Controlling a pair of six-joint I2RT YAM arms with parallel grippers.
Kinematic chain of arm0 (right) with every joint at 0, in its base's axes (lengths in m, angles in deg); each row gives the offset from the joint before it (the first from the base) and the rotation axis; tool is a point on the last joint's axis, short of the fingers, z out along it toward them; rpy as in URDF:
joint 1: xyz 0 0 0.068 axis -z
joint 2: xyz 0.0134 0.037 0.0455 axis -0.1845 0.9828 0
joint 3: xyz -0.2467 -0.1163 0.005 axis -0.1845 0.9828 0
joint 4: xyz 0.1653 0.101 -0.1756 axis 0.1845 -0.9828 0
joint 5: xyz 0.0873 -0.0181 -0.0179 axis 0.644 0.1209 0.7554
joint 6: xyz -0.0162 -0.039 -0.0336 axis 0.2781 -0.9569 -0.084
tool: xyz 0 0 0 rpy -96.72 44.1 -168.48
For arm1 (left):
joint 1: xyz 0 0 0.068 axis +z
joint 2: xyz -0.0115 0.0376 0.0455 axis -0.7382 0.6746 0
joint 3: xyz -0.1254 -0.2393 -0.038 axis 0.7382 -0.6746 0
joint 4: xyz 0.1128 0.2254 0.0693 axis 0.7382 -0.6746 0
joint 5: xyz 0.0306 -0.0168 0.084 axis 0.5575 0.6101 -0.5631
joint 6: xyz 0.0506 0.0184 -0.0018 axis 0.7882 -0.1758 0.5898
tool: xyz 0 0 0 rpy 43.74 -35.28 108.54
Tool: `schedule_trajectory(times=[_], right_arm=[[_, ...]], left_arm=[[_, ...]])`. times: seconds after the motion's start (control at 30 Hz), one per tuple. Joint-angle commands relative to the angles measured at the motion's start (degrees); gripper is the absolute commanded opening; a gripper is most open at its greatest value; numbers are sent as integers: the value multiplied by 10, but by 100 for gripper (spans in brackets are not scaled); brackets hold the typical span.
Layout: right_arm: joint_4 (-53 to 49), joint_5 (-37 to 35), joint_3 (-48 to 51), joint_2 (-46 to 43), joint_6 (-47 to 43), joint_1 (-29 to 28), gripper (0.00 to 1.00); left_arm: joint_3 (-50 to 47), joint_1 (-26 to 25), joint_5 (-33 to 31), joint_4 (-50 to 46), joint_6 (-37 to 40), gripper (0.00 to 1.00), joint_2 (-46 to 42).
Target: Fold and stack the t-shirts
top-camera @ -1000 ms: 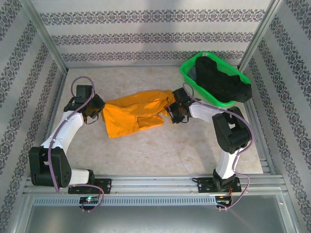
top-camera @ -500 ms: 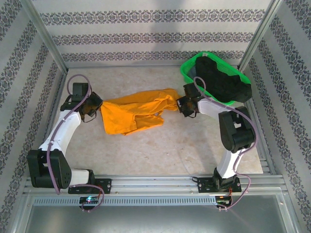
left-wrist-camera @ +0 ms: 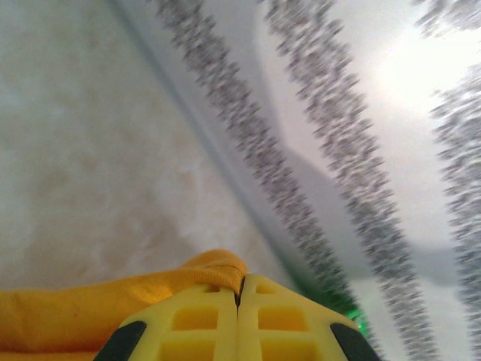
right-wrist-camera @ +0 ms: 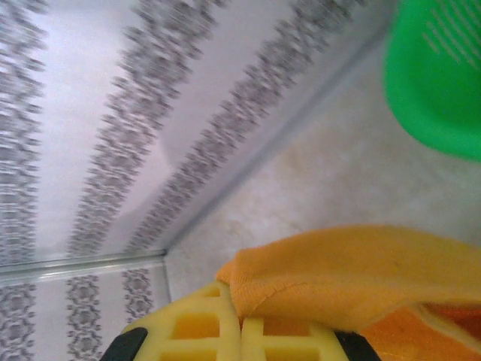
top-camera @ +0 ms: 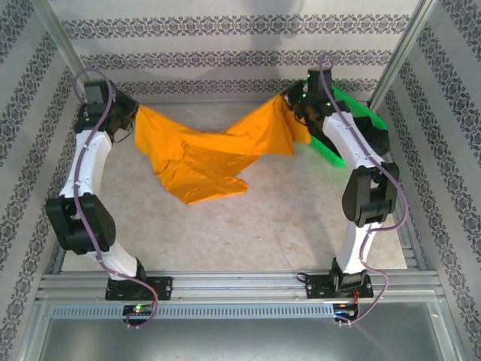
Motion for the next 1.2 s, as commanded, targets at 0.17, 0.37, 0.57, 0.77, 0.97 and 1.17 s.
schedule_trajectory(times=[0.17, 0.37, 0.57, 0.77, 0.97, 1.17], right_arm=[[-4, 42, -93, -39, -48, 38, 0], [6, 60, 56, -160, -61, 50, 0], [-10, 63, 316, -312, -60, 24, 0], [9, 30, 444, -279, -97, 17, 0], [-20, 15, 313, -102, -158, 27, 0], [-108, -32, 217, -14, -185, 31, 12]], left_arm=[[126, 53, 54, 62, -70, 0, -8], [21, 60, -25, 53, -65, 0, -118], [-161, 59, -165, -15, -24, 0, -244], [-385, 51, -101, 32, -60, 0, -253], [-441, 41, -65, 52, -19, 0, -222], [-415, 36, -71, 19, 22, 0, -218]])
